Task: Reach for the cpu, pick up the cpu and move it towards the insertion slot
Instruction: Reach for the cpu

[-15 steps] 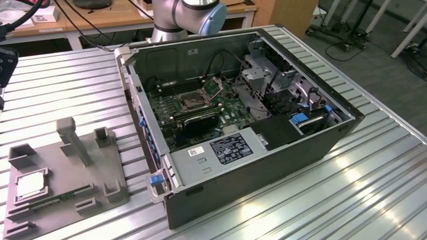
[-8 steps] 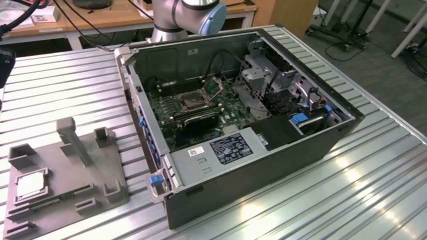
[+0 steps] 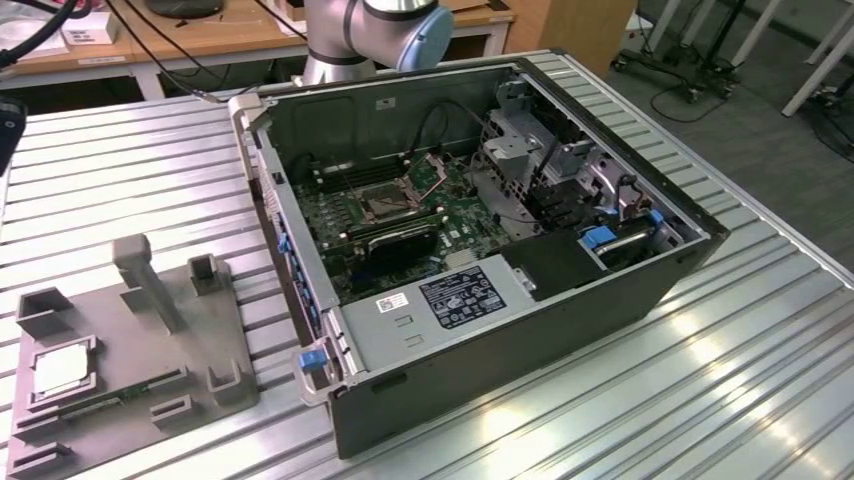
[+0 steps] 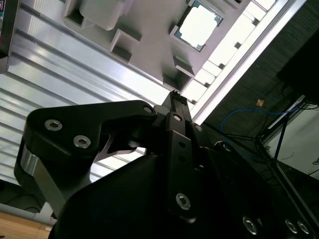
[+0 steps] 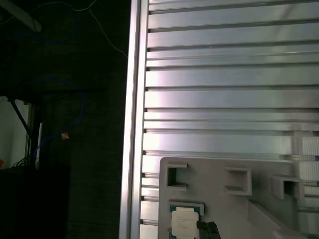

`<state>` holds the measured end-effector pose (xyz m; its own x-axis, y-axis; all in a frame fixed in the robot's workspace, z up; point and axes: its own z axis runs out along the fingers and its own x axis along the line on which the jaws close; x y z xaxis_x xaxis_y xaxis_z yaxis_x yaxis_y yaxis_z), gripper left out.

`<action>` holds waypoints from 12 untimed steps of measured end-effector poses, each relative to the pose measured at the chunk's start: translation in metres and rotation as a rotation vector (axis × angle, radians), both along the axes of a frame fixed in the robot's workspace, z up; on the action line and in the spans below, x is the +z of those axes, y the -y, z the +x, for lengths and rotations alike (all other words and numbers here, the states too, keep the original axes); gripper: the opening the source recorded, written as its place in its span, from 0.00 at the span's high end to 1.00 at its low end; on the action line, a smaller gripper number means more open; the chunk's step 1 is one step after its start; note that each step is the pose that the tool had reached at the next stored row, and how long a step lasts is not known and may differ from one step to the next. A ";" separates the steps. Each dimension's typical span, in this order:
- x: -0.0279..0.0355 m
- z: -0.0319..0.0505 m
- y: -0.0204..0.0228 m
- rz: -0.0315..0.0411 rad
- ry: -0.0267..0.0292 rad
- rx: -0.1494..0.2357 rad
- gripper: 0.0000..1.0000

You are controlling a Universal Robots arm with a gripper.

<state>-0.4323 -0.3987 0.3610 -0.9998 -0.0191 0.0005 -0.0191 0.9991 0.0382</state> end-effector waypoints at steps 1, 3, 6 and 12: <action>0.0000 -0.0006 0.0000 0.0000 0.0000 0.000 0.89; -0.0001 -0.0018 0.0000 0.0000 -0.0001 0.000 0.89; -0.0002 -0.0034 0.0000 0.0000 0.0000 0.000 0.89; -0.0006 -0.0117 0.0005 0.0001 0.0013 0.000 0.89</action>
<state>-0.4441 -0.3992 0.3604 -0.9998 -0.0191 -0.0007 -0.0191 0.9991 0.0382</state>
